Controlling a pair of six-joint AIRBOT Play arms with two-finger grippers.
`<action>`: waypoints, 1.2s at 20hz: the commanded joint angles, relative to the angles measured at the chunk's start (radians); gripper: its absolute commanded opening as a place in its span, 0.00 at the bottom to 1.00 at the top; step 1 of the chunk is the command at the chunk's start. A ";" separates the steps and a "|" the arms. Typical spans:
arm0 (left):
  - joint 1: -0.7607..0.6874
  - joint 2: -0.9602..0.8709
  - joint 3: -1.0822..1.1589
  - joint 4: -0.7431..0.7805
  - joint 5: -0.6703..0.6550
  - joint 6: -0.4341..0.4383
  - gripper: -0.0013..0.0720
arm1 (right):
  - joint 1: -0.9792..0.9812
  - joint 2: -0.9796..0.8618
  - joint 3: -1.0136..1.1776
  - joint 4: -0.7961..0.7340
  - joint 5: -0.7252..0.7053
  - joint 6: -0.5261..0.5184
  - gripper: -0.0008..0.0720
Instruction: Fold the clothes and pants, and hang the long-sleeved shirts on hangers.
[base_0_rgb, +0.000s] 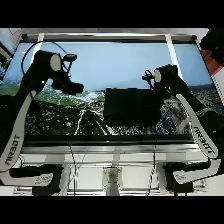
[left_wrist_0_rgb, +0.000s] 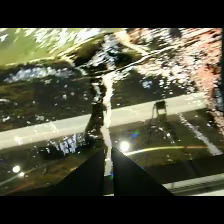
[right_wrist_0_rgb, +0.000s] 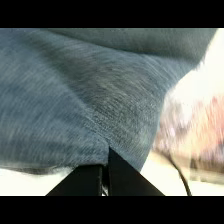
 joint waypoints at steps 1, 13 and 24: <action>0.079 0.080 -0.129 0.004 0.053 0.028 0.12 | -0.039 0.066 -0.084 -0.068 0.124 0.009 0.05; 0.200 0.123 -0.166 0.004 0.029 0.087 0.09 | -0.297 0.309 -0.302 0.100 -0.083 -0.077 0.77; 0.267 0.342 -0.548 0.005 0.018 0.087 0.06 | -0.321 0.082 -0.304 0.292 -0.249 -0.072 0.73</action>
